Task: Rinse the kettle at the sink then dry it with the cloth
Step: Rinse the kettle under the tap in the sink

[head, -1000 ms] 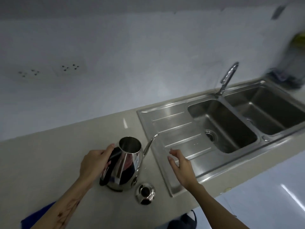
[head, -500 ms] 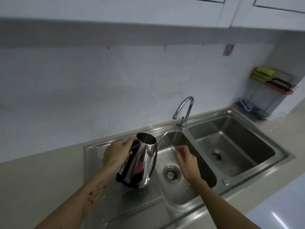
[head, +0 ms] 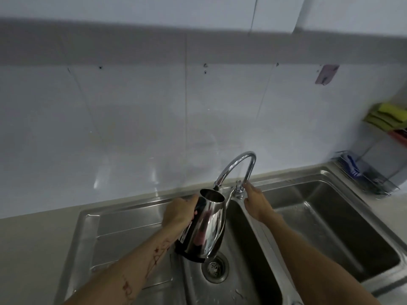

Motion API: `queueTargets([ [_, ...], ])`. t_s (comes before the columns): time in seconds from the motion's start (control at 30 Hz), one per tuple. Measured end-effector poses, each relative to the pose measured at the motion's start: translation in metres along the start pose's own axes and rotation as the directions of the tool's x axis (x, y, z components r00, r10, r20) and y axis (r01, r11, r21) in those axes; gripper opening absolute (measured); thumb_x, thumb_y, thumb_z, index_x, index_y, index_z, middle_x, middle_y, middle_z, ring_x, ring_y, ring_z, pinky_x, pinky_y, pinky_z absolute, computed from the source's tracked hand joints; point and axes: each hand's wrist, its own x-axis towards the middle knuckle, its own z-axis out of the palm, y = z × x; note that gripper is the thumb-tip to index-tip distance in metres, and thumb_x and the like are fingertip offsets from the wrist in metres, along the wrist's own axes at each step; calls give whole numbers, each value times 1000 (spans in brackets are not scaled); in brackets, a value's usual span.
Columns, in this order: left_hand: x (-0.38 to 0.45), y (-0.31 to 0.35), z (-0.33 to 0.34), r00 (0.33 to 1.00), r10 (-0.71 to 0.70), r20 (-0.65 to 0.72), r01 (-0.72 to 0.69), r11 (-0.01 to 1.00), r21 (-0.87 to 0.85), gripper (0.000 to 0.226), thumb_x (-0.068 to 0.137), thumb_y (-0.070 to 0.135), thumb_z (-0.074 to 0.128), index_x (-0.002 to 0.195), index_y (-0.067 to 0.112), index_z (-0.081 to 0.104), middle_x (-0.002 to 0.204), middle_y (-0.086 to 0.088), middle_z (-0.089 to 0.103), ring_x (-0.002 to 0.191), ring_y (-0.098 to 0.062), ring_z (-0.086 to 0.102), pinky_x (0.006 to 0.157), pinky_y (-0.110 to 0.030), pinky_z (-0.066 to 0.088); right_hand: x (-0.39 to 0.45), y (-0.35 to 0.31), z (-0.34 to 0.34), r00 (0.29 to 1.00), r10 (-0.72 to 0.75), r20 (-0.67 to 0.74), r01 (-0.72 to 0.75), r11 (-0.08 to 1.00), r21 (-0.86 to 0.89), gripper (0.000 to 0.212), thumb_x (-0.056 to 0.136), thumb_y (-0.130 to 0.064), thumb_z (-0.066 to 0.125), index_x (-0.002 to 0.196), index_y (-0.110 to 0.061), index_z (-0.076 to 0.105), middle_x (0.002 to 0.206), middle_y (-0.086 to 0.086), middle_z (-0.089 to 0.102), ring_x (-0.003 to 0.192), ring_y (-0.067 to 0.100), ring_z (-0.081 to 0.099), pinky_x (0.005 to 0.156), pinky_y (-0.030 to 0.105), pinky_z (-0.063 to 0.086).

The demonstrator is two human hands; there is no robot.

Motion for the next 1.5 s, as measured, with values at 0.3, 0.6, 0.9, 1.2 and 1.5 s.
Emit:
queueTargets([
  [0.3, 17, -5, -2, 996, -88, 0, 87, 992, -94, 57, 79, 66, 53, 60, 14, 67, 45, 5, 60, 48, -18, 56, 64, -33, 52, 51, 15, 10, 974, -85, 209, 125, 975, -186, 82, 91, 9, 46, 155, -9, -1, 164, 8, -4, 151, 28, 6, 121, 38, 16],
  [0.6, 20, -6, -1, 993, -116, 30, 119, 974, -195, 50, 90, 53, 55, 62, 12, 62, 43, 7, 55, 40, -9, 49, 50, -24, 43, 75, 19, 22, 961, -93, 261, 139, 977, -162, 86, 96, 1, 46, 150, -9, -21, 148, 2, -33, 149, 28, -11, 119, 43, 18],
  [0.9, 28, 0, -4, 988, -149, 36, 153, 958, -242, 48, 90, 50, 55, 60, 12, 61, 44, 5, 54, 39, -10, 48, 50, -23, 42, 100, 10, 33, 951, -48, 306, 123, 965, -231, 86, 92, 8, 44, 153, -10, -14, 161, 9, -21, 150, 34, -6, 121, 51, 15],
  [1.2, 30, -2, -2, 982, -186, 28, 187, 952, -241, 48, 90, 50, 54, 63, 12, 62, 44, 5, 54, 39, -9, 47, 47, -21, 41, 101, 10, 33, 940, -16, 341, 91, 975, -204, 85, 92, 7, 42, 153, -12, -14, 161, 7, -23, 149, 38, -10, 119, 52, 10],
  [1.5, 22, 13, 8, 977, -207, 48, 212, 938, -275, 43, 88, 47, 57, 62, 13, 61, 44, 6, 56, 38, -10, 47, 46, -21, 40, 59, 17, 29, 989, -42, 144, 41, 999, 15, 95, 85, 18, 47, 150, -4, -19, 160, 13, -20, 149, 33, -9, 121, 44, 12],
])
